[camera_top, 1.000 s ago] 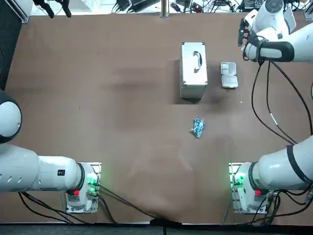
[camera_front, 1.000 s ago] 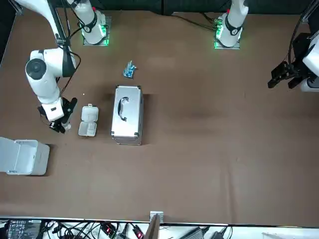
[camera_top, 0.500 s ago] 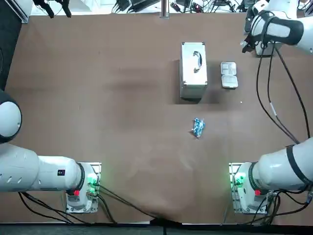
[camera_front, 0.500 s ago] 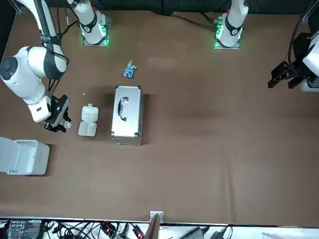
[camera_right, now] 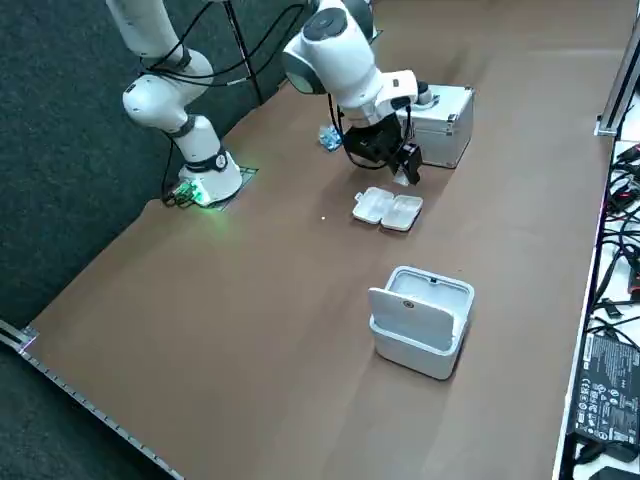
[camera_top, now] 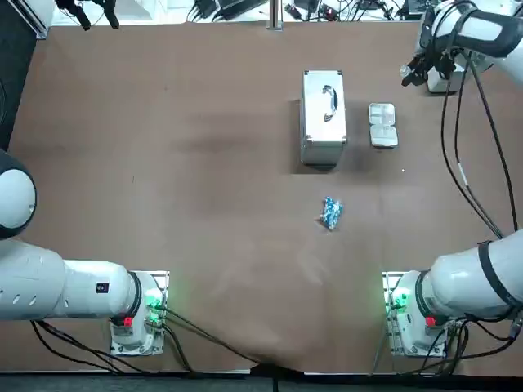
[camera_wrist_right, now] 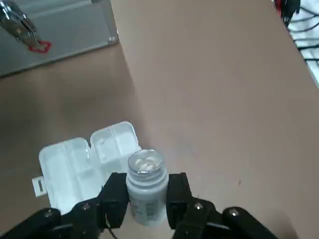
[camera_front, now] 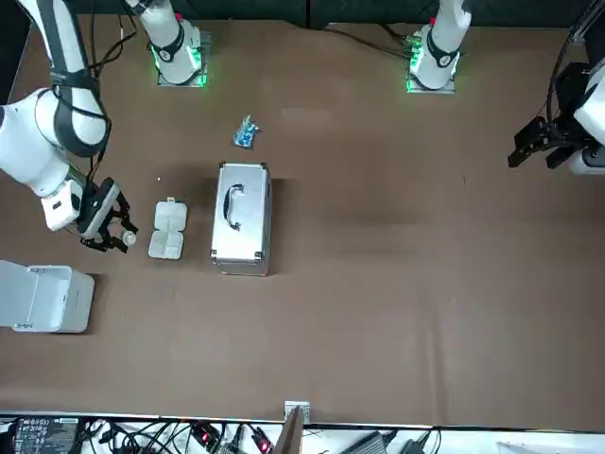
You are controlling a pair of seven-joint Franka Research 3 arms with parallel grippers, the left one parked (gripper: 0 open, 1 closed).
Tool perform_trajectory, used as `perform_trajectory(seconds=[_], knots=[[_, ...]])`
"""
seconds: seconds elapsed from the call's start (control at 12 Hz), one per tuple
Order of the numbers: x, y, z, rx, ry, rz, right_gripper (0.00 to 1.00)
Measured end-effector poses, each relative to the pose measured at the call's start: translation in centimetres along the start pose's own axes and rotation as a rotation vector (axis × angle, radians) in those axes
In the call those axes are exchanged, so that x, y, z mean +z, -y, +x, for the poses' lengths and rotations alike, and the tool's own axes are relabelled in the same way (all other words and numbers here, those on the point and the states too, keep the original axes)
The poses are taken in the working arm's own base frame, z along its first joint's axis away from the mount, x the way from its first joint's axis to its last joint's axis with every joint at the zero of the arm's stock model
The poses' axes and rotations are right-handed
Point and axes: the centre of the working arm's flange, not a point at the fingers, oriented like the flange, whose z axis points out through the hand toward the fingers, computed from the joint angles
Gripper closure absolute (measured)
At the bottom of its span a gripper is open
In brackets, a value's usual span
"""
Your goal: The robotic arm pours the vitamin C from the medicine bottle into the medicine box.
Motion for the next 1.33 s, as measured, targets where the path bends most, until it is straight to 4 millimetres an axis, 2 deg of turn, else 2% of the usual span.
perform_trajectory(seconds=[0.42, 0.5, 0.67, 1.0, 1.33], knots=[[0.8, -0.3, -4.1, 0.039, -0.212, 0.006, 0.57], [1.3, -0.5, -6.0, 0.051, -0.256, -0.013, 0.57], [1.6, -0.6, -7.8, 0.068, -0.297, -0.037, 0.57], [3.4, 1.1, -12.0, 0.13, -0.456, -0.076, 0.57], [4.9, 2.3, -17.5, 0.166, -0.557, -0.114, 0.57]])
